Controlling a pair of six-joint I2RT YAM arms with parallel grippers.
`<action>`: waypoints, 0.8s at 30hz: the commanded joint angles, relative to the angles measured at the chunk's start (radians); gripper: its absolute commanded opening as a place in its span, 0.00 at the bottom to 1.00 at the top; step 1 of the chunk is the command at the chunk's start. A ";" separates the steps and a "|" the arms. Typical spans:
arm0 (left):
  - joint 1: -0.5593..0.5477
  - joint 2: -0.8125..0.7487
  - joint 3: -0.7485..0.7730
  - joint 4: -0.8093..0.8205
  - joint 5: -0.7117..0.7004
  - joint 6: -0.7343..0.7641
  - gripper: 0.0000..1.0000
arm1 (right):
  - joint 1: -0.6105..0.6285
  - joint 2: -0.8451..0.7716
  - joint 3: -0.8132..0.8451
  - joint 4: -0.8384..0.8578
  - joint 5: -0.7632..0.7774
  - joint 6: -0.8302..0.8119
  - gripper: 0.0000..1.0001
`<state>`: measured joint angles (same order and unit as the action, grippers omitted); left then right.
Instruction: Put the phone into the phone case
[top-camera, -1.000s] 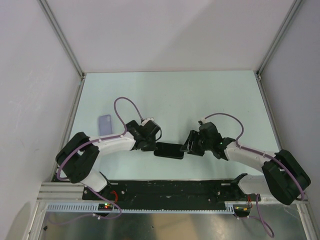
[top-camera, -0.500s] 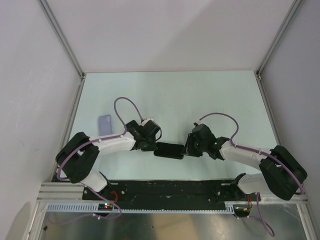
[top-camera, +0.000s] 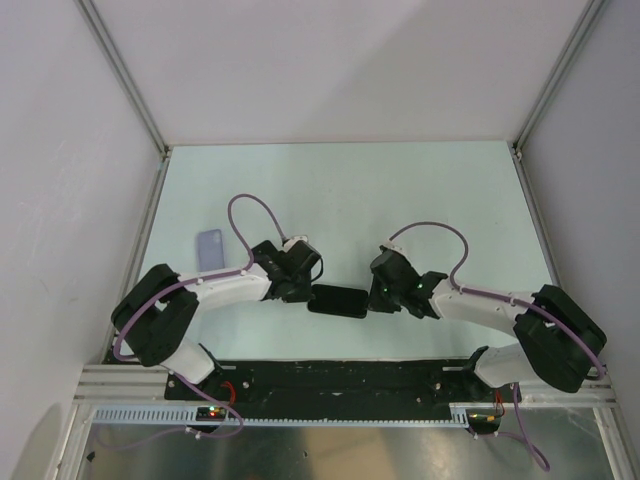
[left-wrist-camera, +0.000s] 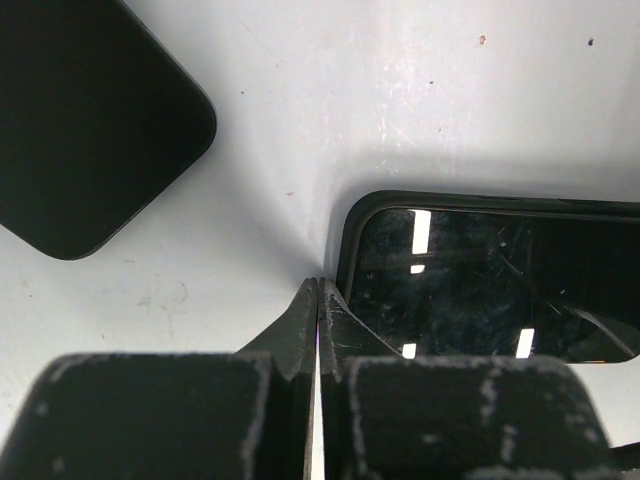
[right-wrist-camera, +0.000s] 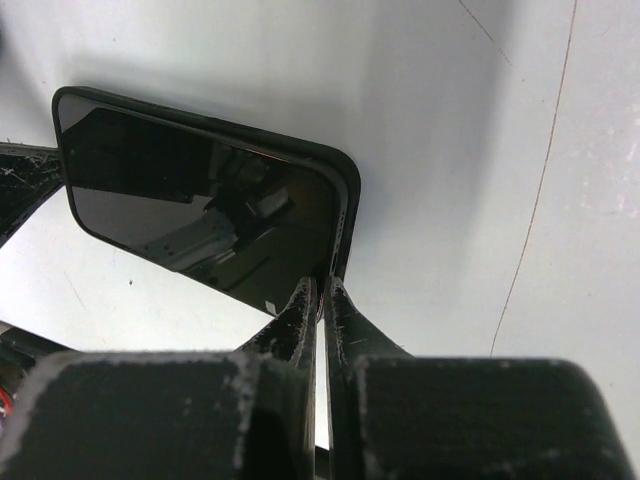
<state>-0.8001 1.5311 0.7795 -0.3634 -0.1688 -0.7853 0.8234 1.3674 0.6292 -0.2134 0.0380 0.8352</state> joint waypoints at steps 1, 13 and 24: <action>-0.007 -0.006 -0.003 0.025 0.027 -0.008 0.00 | 0.064 0.072 0.007 0.015 0.038 0.010 0.00; -0.008 -0.002 -0.003 0.037 0.038 -0.009 0.00 | 0.200 0.244 0.006 0.037 0.050 0.088 0.00; -0.007 -0.022 0.001 0.037 0.037 -0.002 0.00 | 0.254 0.240 -0.016 0.019 0.084 0.132 0.00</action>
<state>-0.7998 1.5311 0.7795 -0.3645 -0.1699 -0.7845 1.0321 1.4796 0.6987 -0.2806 0.3698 0.8856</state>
